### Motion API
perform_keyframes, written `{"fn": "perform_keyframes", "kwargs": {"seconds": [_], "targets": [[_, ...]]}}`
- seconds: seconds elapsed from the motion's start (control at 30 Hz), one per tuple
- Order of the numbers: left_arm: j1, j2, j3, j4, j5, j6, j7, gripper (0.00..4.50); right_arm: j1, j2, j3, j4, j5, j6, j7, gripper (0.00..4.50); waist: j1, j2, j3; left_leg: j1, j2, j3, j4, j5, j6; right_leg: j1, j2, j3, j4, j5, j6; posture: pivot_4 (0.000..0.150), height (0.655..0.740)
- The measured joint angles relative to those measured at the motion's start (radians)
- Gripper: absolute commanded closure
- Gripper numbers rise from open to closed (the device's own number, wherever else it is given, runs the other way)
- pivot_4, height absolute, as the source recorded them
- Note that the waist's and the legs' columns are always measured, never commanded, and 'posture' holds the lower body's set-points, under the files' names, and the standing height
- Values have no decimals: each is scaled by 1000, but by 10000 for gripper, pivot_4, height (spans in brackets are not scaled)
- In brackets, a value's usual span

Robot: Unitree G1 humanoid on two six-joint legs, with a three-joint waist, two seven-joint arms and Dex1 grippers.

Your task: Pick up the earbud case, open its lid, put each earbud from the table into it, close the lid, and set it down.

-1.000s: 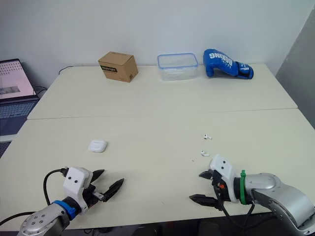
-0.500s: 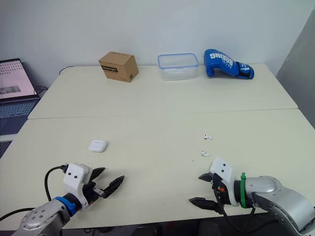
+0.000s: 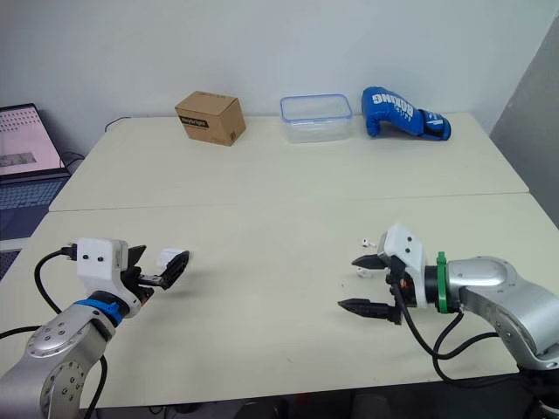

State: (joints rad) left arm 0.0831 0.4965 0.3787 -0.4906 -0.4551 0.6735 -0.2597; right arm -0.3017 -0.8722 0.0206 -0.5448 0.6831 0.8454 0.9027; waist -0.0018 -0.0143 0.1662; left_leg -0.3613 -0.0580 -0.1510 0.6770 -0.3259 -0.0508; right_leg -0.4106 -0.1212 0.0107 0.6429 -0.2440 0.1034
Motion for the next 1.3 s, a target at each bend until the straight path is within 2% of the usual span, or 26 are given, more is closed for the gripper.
{"fn": "perform_keyframes", "kwargs": {"seconds": [0.2, 0.67, 1.3], "targets": [[-17, -13, -5, 91, 21, -4, 6, 76, -70, 44, 2, 35, 6, -11, 9, 0, 0, 0, 0, 0, 0, 0, 0, 2, -3, 0, 0, 0, 0, 0, 0, 1500, 7307], [-77, -15, -86, 296, 107, -98, -48, 76, -85, 98, 41, 36, -4, -21, -7, 0, 0, 0, 0, -1, 0, 0, 0, 2, -3, -1, 0, 0, 0, 0, 0, 1500, 7307], [-102, -10, -113, 332, 165, -149, -81, 76, -105, 132, 43, -3, 4, -29, -19, 0, 1, 0, 0, 0, 0, -1, 0, 2, -3, -1, 0, 0, 1, 0, 0, 1500, 7307]]}}
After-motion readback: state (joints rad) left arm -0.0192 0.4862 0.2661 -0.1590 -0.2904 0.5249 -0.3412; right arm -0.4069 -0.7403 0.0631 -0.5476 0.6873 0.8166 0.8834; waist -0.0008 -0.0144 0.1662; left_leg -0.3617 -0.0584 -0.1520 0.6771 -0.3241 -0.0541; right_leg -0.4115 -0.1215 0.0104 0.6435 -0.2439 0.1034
